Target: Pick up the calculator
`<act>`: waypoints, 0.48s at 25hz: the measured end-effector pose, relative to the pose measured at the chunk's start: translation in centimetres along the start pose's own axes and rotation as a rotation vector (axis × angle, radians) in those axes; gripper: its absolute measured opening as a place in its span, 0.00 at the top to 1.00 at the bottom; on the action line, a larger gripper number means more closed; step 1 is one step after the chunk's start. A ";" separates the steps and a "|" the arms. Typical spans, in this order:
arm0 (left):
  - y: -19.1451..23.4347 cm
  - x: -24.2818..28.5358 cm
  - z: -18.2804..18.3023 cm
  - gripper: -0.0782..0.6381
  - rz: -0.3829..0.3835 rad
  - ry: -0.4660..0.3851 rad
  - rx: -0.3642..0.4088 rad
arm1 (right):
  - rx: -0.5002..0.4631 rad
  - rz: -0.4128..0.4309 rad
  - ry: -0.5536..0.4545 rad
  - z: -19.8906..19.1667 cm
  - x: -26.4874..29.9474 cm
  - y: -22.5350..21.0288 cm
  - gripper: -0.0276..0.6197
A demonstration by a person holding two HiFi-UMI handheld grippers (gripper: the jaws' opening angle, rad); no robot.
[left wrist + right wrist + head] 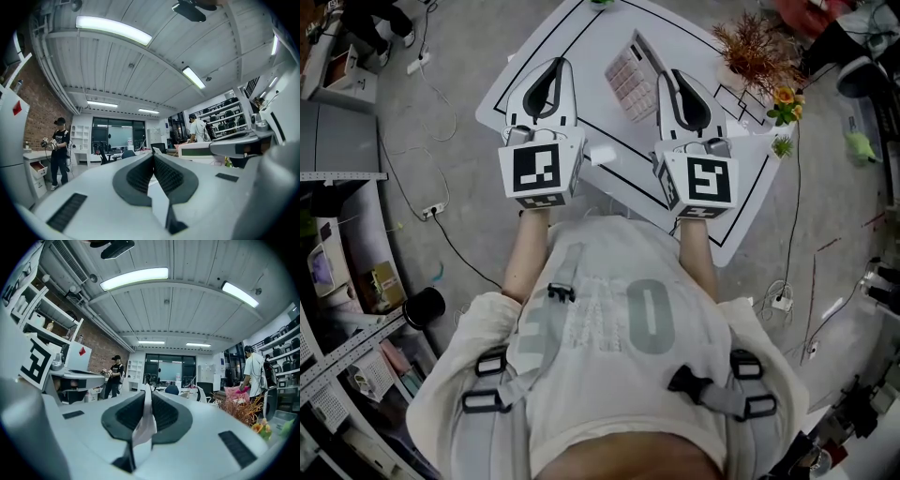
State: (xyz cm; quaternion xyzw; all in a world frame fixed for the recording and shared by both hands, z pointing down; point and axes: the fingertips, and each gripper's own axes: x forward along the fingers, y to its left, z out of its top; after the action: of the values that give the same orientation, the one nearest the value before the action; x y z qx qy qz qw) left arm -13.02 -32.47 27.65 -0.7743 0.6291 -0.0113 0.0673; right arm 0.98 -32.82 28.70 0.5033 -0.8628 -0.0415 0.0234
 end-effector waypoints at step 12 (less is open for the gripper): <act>0.2 0.3 -0.8 0.86 0.015 0.006 0.014 | 0.020 0.008 0.002 -0.8 0.6 -0.7 0.88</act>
State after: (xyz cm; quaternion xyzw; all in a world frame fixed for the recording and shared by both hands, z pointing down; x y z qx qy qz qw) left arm -13.25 -32.90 28.42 -0.7690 0.6350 -0.0175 0.0711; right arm 1.35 -33.70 29.47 0.5000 -0.8652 -0.0322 0.0196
